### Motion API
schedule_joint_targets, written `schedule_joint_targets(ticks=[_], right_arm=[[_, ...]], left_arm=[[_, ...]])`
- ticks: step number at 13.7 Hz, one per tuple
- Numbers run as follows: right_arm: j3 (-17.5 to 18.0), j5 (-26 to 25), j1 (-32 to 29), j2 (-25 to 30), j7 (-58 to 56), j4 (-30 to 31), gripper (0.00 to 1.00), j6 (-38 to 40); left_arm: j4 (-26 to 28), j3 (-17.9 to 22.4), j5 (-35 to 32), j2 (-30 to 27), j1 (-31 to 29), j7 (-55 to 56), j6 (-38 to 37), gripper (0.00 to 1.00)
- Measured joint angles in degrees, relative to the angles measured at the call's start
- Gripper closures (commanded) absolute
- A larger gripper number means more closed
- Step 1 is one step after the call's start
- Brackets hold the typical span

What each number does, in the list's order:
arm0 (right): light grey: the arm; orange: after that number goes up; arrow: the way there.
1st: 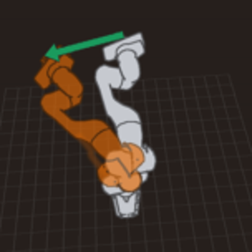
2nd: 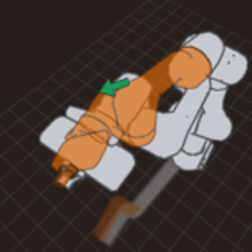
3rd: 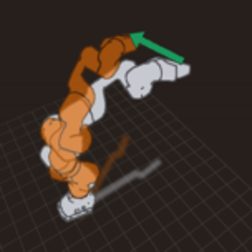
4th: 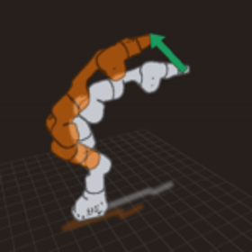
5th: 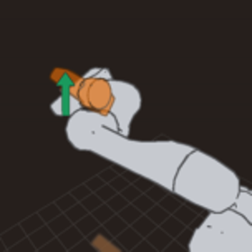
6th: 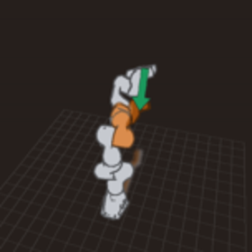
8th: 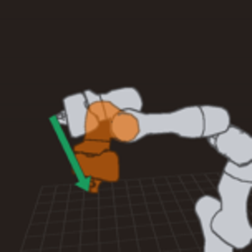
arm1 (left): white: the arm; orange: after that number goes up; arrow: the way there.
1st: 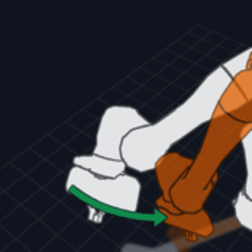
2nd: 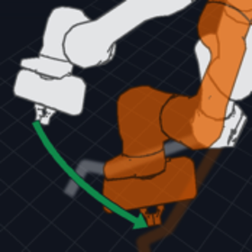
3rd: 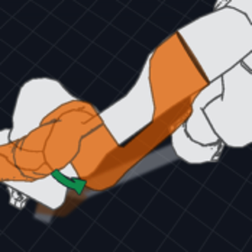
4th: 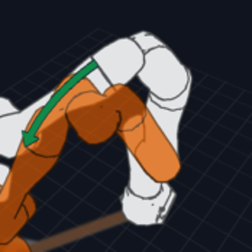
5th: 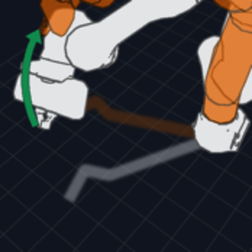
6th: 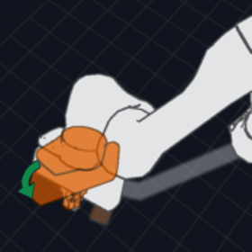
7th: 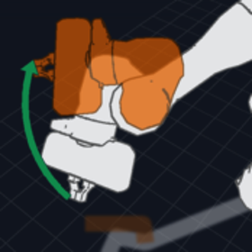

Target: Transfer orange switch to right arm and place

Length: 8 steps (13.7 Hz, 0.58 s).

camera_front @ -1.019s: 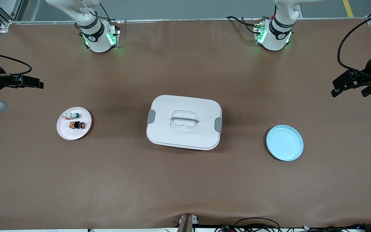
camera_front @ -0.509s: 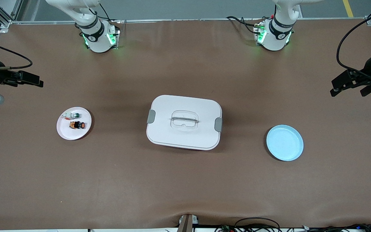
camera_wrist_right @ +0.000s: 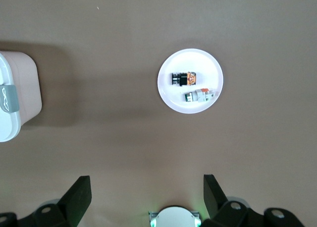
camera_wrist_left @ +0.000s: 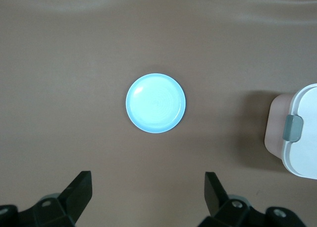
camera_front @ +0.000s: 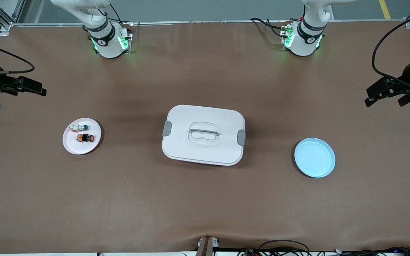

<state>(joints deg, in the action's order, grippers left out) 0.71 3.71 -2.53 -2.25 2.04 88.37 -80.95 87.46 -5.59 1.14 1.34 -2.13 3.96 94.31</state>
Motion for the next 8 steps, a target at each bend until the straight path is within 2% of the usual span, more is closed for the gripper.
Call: schedule_joint_targets(ticks=[3,8], right_arm=[[0.0,0.0,0.0,3.28,0.01,3.44,0.0,-1.95],[0.0,0.0,0.0,4.98,0.02,4.45,0.0,-2.83]], left_arm=[[0.01,-0.01,0.0,0.0,0.0,0.0,-0.01,0.0],[0.04,0.0,0.0,0.0,0.0,0.01,-0.02,0.0]])
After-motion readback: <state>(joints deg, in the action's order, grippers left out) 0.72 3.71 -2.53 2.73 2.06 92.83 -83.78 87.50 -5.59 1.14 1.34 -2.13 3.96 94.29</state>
